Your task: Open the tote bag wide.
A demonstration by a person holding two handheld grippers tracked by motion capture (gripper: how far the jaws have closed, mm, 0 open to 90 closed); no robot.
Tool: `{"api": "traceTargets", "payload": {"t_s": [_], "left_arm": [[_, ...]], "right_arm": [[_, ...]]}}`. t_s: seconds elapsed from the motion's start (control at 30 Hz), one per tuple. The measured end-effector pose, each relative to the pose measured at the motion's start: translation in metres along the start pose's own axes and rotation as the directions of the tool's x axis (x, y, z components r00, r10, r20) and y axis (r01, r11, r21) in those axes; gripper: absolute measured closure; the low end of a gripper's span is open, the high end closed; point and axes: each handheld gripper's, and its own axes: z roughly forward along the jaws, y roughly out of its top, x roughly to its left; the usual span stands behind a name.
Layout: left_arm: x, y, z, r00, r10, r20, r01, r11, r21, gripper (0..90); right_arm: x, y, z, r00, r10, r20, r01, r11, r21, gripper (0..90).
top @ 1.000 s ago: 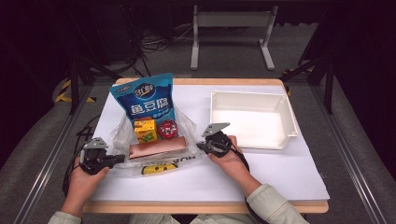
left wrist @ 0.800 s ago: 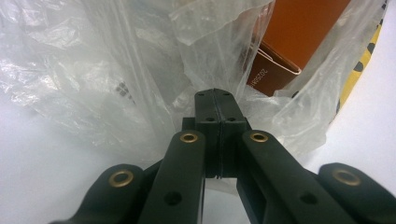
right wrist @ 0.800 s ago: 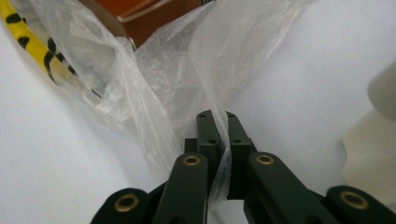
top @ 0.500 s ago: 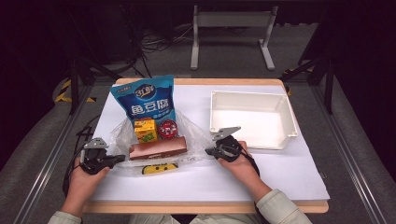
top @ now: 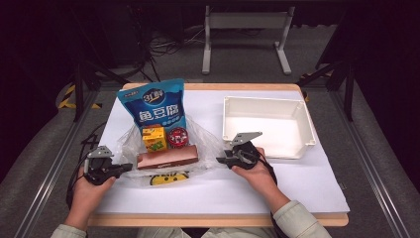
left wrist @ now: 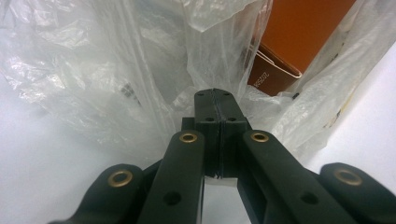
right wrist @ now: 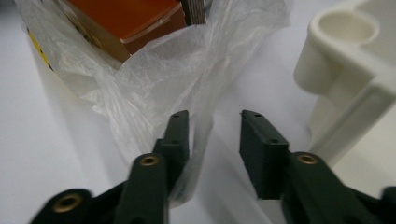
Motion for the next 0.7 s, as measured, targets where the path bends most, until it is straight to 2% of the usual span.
{"api": "traceTargets", "payload": {"t_s": [0.1,0.17,0.27,0.4,0.43,0.47,0.7], "left_arm": [[0.0,0.0,0.0,1.0,0.005,-0.003,-0.005,1.0,-0.004,89.0],[0.0,0.0,-0.001,1.0,0.002,-0.001,-0.002,1.0,-0.005,88.8],[-0.001,0.0,-0.001,1.0,0.004,-0.002,-0.004,1.0,-0.007,88.4],[-0.001,-0.001,-0.001,1.0,0.008,-0.003,-0.008,1.0,-0.006,87.9],[-0.001,-0.001,-0.001,1.0,0.008,-0.003,-0.008,1.0,-0.006,87.8],[-0.001,-0.001,-0.002,1.0,0.005,-0.004,-0.005,1.0,-0.004,87.7],[-0.002,-0.002,-0.001,1.0,0.008,-0.005,-0.008,1.0,-0.002,87.1]], "right_arm": [[0.003,0.004,-0.005,0.9999,-0.012,-0.008,0.011,0.999,-0.047,49.7],[0.005,0.008,-0.01,0.9992,-0.018,-0.036,0.015,0.996,-0.092,46.0],[0.01,0.013,-0.016,0.998,-0.041,-0.048,0.033,0.989,-0.143,41.9],[0.015,0.024,-0.021,0.9957,-0.067,-0.064,0.051,0.974,-0.22,33.1],[0.015,0.024,-0.021,0.9957,-0.067,-0.064,0.051,0.974,-0.22,33.1],[0.017,0.029,-0.024,0.9942,-0.076,-0.076,0.054,0.965,-0.257,30.4],[0.016,0.047,-0.022,0.9971,-0.06,-0.048,0.043,0.954,-0.298,23.3]]}}
